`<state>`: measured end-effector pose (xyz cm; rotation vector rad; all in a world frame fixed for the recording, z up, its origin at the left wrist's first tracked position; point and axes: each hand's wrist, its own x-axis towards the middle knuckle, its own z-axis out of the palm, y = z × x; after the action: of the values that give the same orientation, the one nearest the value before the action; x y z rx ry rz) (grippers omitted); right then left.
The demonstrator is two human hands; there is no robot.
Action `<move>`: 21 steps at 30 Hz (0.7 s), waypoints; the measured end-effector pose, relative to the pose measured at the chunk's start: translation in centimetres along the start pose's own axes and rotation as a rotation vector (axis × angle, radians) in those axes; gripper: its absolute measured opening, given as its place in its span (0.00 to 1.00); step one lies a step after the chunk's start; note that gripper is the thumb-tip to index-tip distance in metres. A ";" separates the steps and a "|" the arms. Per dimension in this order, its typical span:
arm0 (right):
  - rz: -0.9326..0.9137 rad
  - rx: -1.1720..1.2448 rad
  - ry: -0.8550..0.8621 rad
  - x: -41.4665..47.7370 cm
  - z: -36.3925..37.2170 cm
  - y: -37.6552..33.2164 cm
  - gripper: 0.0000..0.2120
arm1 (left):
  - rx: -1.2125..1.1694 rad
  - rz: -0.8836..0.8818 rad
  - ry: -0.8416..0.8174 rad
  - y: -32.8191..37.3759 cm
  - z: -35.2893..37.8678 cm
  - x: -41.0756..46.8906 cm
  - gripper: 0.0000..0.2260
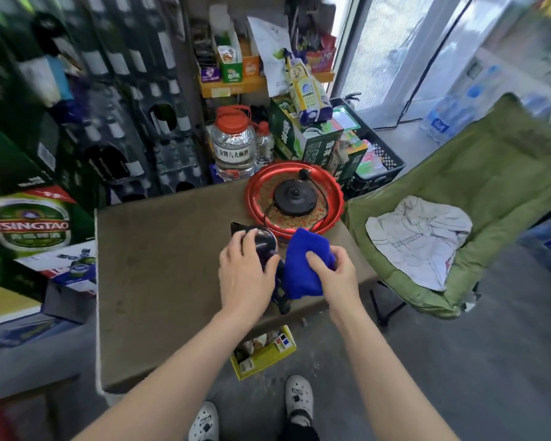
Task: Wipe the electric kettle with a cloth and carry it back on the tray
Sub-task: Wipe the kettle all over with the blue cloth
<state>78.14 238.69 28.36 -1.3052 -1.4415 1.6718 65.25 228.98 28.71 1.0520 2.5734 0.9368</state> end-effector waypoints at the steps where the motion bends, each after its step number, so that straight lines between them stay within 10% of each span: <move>1: -0.007 0.014 0.045 1.2 -1.2 -0.1 0.08 | 0.046 -0.093 0.004 0.3 0.9 0.4 0.33; 7: 0.001 -0.140 0.014 6.9 -5.9 2.0 0.14 | 0.049 -0.499 -0.077 2.9 6.1 4.3 0.50; 17: -0.432 -0.363 -0.082 7.3 4.5 6.9 0.20 | -0.036 -0.320 0.081 -1.8 5.9 2.1 0.49; 21: -0.010 -0.374 -0.027 8.9 6.3 12.3 0.19 | 0.011 -0.321 0.136 -2.5 6.7 2.0 0.46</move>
<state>71.24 240.89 13.65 -1.4697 -1.8369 1.4624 65.13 232.22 21.98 0.5673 2.7468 0.9368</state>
